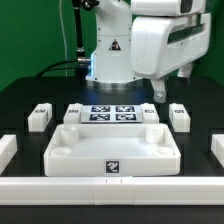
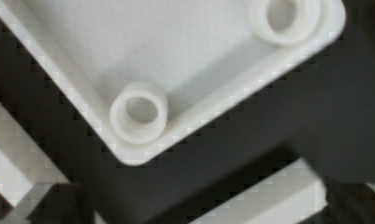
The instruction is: Assemble desk
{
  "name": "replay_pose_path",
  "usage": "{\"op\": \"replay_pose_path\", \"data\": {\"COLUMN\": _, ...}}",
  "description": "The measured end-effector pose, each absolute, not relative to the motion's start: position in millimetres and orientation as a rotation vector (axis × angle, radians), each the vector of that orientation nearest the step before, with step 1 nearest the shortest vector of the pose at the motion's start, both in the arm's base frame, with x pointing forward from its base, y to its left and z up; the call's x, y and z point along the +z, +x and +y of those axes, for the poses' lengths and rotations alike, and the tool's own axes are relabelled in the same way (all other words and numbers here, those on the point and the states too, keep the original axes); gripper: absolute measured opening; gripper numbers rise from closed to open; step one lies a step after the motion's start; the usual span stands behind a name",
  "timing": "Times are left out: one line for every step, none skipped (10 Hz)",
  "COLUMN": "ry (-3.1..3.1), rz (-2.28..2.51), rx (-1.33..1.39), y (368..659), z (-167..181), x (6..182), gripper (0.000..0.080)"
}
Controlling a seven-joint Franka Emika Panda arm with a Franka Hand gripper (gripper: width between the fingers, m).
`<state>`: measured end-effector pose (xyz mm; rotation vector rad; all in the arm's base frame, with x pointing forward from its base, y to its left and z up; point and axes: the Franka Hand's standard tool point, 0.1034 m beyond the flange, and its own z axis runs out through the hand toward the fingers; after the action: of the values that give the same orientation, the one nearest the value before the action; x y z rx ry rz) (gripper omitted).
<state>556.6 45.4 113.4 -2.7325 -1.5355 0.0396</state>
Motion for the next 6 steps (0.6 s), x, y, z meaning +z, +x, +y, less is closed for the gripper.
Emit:
{"op": "replay_pose_path", "data": {"ry": -2.577, "rz": -1.781, "rx": 0.042, "y": 540.1, "z": 29.5, "x": 111.9, "gripper": 0.0650}}
{"op": "replay_pose_path", "data": {"ry": -2.463, "rz": -1.943, "rx": 0.029, "y": 531.1, "z": 22.4, "x": 109.8, "gripper": 0.0650}}
{"op": "replay_pose_path", "data": {"ry": -2.354, "rz": -2.080, "rx": 0.018, "y": 524.0, "z": 15.9, "x": 108.7, "gripper": 0.0650}}
{"op": "replay_pose_path", "data": {"ry": -2.283, "rz": -2.163, "rx": 0.012, "y": 520.8, "z": 8.2, "x": 109.6, "gripper": 0.0650}}
{"op": "replay_pose_path", "data": {"ry": -2.281, "rz": -2.164, "rx": 0.012, "y": 521.2, "z": 7.5, "x": 108.8, "gripper": 0.0650}}
{"op": "replay_pose_path", "data": {"ry": -2.284, "rz": -2.159, "rx": 0.013, "y": 521.1, "z": 7.8, "x": 108.1, "gripper": 0.0650}}
